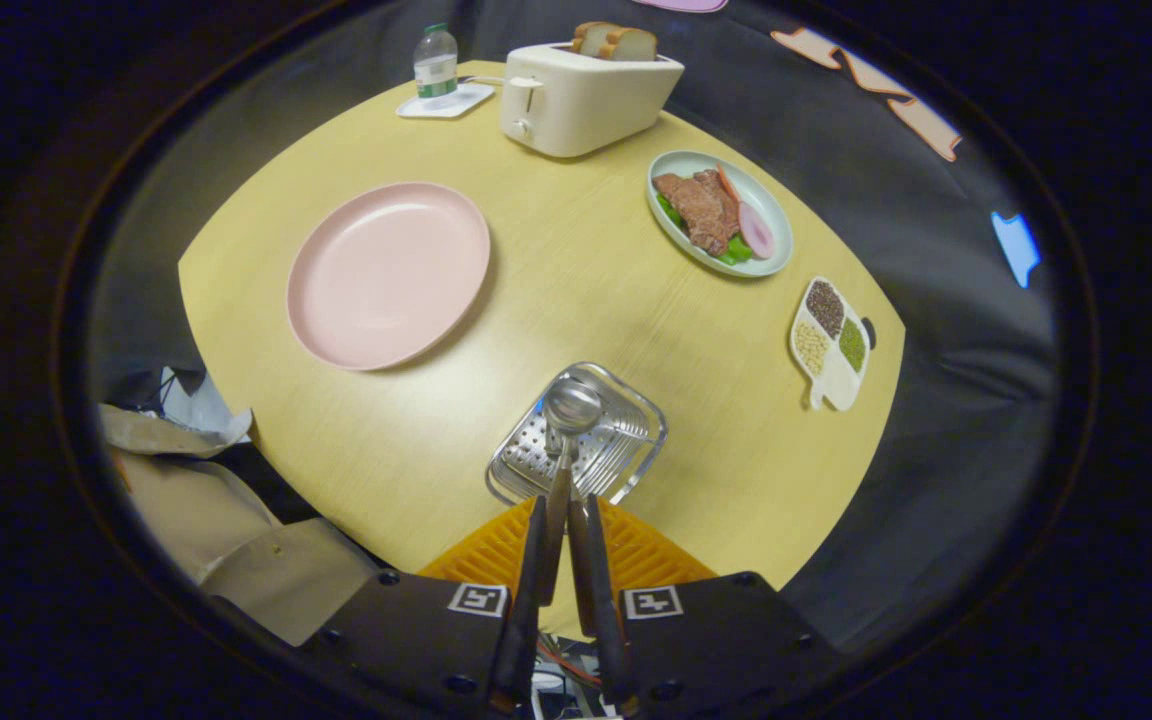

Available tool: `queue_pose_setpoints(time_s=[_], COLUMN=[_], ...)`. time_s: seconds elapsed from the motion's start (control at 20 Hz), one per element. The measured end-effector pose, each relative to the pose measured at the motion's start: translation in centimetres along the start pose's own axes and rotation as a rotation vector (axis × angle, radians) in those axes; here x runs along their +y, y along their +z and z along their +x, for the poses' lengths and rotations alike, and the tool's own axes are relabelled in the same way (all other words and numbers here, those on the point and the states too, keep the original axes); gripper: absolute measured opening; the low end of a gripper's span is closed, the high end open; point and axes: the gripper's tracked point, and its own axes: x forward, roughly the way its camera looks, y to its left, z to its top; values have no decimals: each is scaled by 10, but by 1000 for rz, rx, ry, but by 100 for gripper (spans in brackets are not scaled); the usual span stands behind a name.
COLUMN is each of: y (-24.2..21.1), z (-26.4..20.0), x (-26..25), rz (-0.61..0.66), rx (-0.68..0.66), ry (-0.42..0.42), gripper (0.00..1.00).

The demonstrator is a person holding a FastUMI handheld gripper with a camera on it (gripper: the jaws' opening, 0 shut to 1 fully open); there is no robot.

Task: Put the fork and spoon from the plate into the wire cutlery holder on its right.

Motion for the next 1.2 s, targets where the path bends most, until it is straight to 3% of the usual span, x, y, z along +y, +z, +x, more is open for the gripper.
queue_pose_setpoints(time_s=[0.3, 0.65, 0.85, 1.0, 1.2], y=[25, 68, 57, 47, 37], z=[-30, -104, -149, -170, -192], x=[23, 22, 1, -1, -13], rz=[106, 386, 564, 667, 660], rx=[-213, -770, -992, -1091, -1212], ry=[44, -48, -162, -195, -344], gripper=[65, 100, 100, 100, 100])
